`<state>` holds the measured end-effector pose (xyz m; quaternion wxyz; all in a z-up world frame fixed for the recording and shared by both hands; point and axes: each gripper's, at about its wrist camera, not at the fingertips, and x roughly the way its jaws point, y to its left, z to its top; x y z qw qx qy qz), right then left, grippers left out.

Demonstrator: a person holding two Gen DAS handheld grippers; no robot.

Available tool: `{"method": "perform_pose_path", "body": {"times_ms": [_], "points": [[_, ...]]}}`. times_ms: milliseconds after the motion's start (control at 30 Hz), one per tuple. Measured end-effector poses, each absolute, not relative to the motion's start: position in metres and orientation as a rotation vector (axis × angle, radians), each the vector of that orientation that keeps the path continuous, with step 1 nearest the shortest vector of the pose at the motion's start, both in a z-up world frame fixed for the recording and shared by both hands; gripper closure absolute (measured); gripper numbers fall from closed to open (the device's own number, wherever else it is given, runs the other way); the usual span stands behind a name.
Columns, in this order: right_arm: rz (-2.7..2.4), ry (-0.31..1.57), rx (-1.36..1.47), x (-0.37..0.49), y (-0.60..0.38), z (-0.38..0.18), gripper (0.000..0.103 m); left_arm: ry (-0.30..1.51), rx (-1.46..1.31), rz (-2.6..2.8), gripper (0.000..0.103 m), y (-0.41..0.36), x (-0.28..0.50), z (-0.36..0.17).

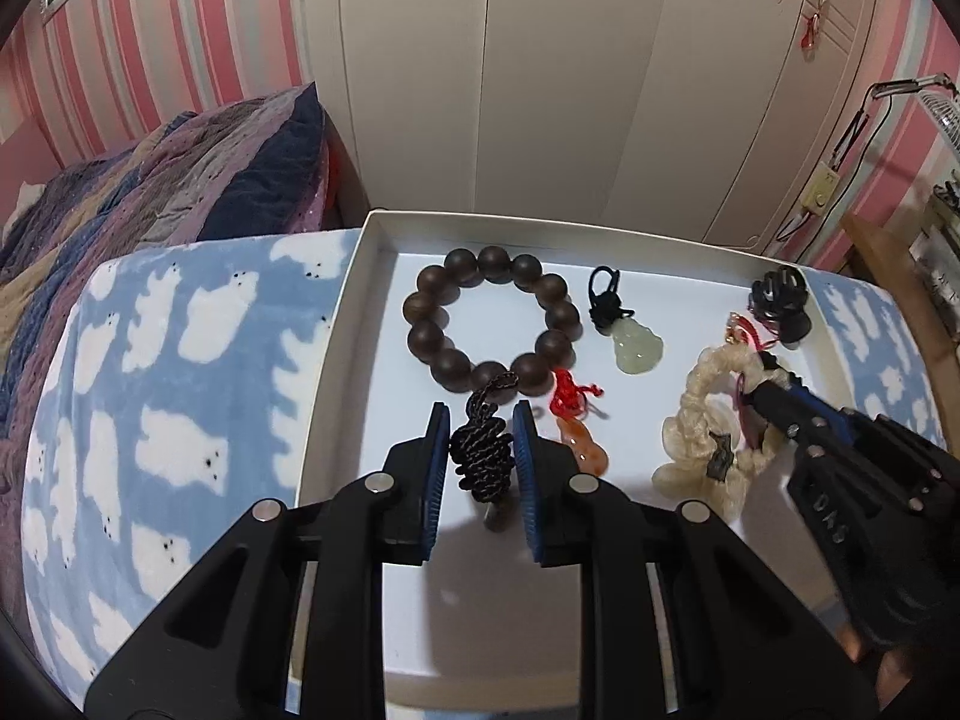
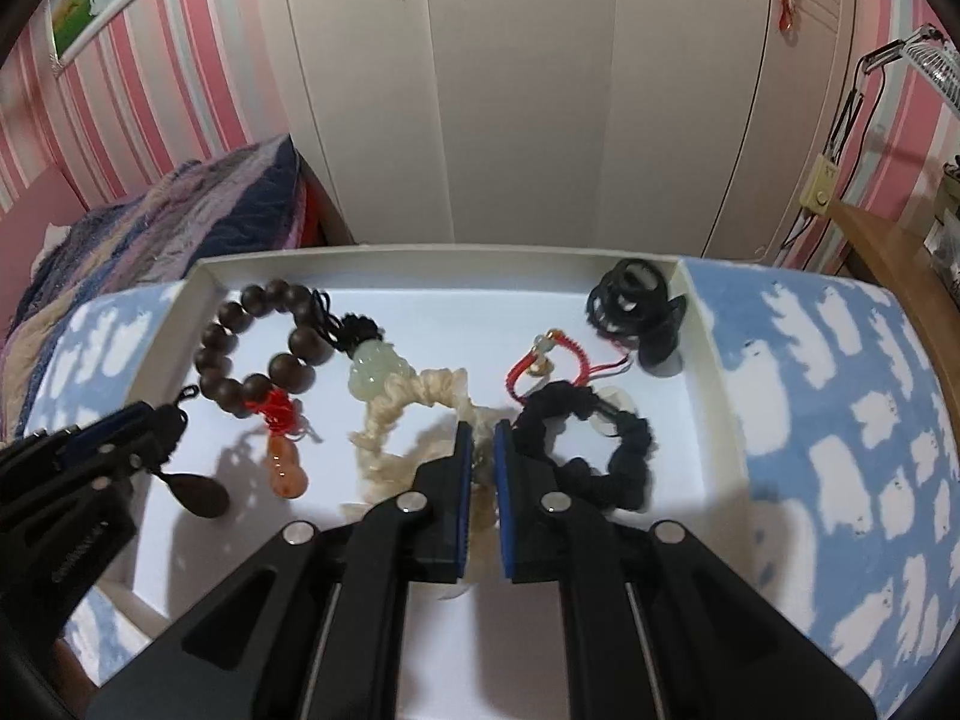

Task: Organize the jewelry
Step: 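Carry both items into the white tray and open both tools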

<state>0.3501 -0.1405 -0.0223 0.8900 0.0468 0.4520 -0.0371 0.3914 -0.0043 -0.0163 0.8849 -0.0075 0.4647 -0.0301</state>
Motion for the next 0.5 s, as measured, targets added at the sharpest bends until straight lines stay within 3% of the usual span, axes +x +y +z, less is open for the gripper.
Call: {"method": "perform_pose_path", "body": {"times_ms": [500], "points": [[-0.090, 1.008, 0.065, 0.355, -0.142, -0.048, 0.092, 1.006, -0.006, -0.023, 0.082, 0.004, 0.411, -0.046]]}}
